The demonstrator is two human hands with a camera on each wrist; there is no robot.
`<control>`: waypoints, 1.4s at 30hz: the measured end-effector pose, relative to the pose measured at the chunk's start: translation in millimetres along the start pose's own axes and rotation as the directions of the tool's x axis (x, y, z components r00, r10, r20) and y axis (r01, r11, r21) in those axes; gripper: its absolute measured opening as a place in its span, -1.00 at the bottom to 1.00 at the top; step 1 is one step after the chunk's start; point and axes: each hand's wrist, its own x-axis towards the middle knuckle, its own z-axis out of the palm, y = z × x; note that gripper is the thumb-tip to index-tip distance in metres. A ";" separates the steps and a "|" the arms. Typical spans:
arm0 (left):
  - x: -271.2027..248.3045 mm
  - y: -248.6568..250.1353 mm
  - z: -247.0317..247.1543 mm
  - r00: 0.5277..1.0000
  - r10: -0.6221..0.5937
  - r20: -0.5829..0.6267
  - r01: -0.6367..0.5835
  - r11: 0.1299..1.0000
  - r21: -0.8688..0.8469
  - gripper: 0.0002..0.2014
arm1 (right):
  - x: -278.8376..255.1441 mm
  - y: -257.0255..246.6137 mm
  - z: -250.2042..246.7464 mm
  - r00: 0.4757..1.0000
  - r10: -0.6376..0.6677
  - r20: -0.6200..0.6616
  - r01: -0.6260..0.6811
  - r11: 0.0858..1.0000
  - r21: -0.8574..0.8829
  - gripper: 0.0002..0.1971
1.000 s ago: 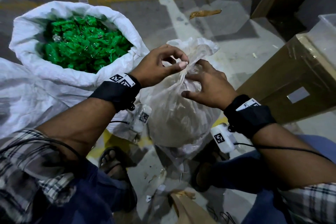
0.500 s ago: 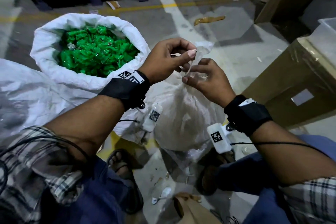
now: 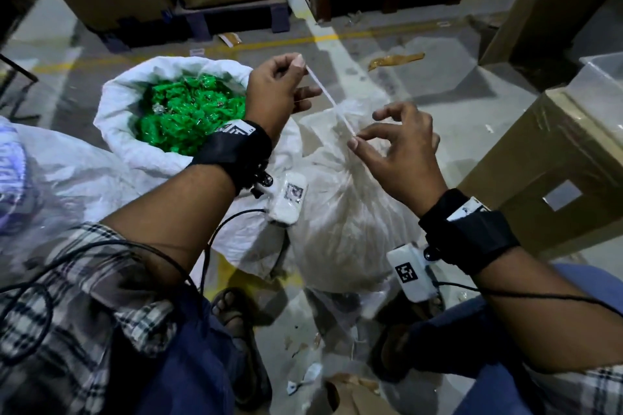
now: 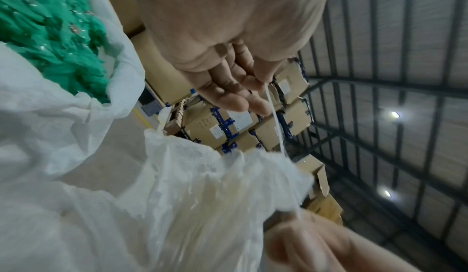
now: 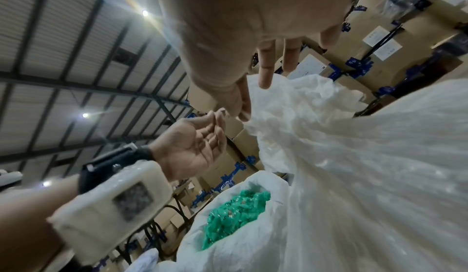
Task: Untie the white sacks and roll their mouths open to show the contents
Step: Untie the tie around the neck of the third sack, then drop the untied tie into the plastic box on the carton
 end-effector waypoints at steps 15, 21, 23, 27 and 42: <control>-4.4 18.4 23.5 0.996 -0.047 -0.077 0.034 0.987 -0.155 -0.85 | 9.6 22.9 -39.0 0.999 0.029 -0.046 -0.025 0.997 0.077 -0.89; -21.2 35.1 74.4 0.995 -0.006 0.097 0.030 0.969 -0.244 -0.83 | 28.8 43.4 -74.7 0.979 0.098 -0.177 -0.094 0.995 0.028 -0.87; -26.5 35.9 92.9 0.991 0.016 0.130 0.016 0.970 -0.241 -0.83 | 33.7 58.9 -93.9 0.963 0.137 -0.231 -0.142 0.990 -0.005 -0.86; -36.6 26.7 126.4 0.981 0.068 0.183 -0.042 0.989 -0.140 -0.85 | 35.4 94.3 -138.5 0.909 0.187 -0.372 -0.232 0.969 -0.082 -0.86; -51.0 -21.8 286.7 0.854 0.062 0.517 -0.217 0.945 0.246 -0.96 | 20.2 224.9 -285.2 0.539 0.490 -0.685 -0.738 0.667 -0.104 -0.78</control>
